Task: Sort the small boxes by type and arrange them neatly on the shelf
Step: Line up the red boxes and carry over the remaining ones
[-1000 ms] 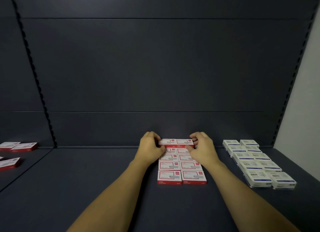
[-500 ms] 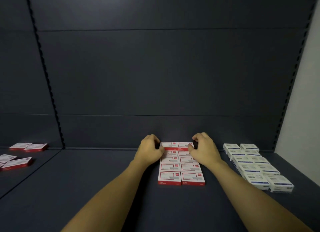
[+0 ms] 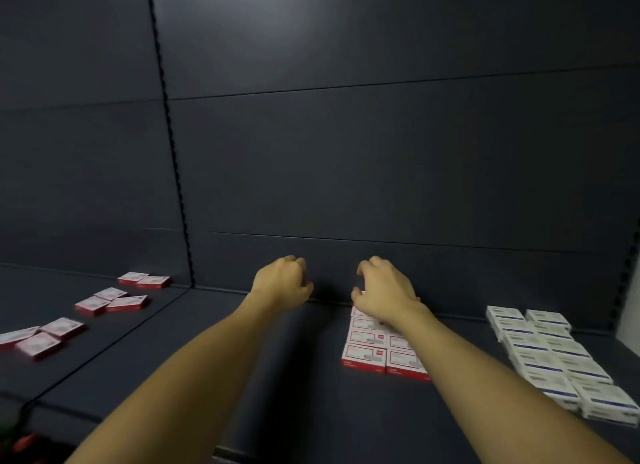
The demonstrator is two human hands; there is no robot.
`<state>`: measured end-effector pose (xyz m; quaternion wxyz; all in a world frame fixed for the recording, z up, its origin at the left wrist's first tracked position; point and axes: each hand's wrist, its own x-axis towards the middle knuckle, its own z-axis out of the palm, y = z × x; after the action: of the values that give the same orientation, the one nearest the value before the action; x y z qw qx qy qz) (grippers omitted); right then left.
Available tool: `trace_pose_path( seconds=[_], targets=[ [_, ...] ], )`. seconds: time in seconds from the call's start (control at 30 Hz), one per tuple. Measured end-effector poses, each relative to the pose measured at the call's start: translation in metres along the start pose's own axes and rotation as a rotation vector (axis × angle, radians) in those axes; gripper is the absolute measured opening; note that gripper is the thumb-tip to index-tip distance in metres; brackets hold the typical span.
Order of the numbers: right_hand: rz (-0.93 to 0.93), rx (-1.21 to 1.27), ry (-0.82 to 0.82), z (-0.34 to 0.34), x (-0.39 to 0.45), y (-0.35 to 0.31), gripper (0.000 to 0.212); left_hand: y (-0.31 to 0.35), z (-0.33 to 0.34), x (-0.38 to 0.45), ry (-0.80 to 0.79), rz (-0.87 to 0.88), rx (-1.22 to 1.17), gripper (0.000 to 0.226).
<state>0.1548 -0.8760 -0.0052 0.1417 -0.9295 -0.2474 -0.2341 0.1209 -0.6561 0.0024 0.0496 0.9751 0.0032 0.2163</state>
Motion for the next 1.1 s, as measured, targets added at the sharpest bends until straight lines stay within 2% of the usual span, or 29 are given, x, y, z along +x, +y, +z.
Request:
trace_pose_path(
  seconds=[0.13, 0.3, 0.53, 0.8, 1.1],
  targets=[
    [-0.07, 0.006, -0.056, 0.014, 0.004, -0.044, 0.045, -0.038, -0.019, -0.031, 0.01, -0.067, 0.019, 0.017],
    [-0.119, 0.023, -0.122, 0.027, 0.007, -0.1, 0.044, -0.095, -0.035, -0.075, 0.063, -0.207, 0.017, 0.023],
    [-0.165, 0.035, -0.154, 0.049, 0.001, -0.196, 0.041, -0.169, -0.057, -0.137, 0.096, -0.297, 0.041, 0.025],
    [-0.203, 0.064, -0.16, 0.068, -0.016, -0.317, 0.039, -0.257, -0.093, -0.21, 0.072, -0.347, 0.058, 0.022],
    [-0.215, 0.042, -0.152, 0.077, -0.012, -0.405, 0.036, -0.327, -0.124, -0.245, 0.108, -0.361, 0.073, 0.023]
  ],
)
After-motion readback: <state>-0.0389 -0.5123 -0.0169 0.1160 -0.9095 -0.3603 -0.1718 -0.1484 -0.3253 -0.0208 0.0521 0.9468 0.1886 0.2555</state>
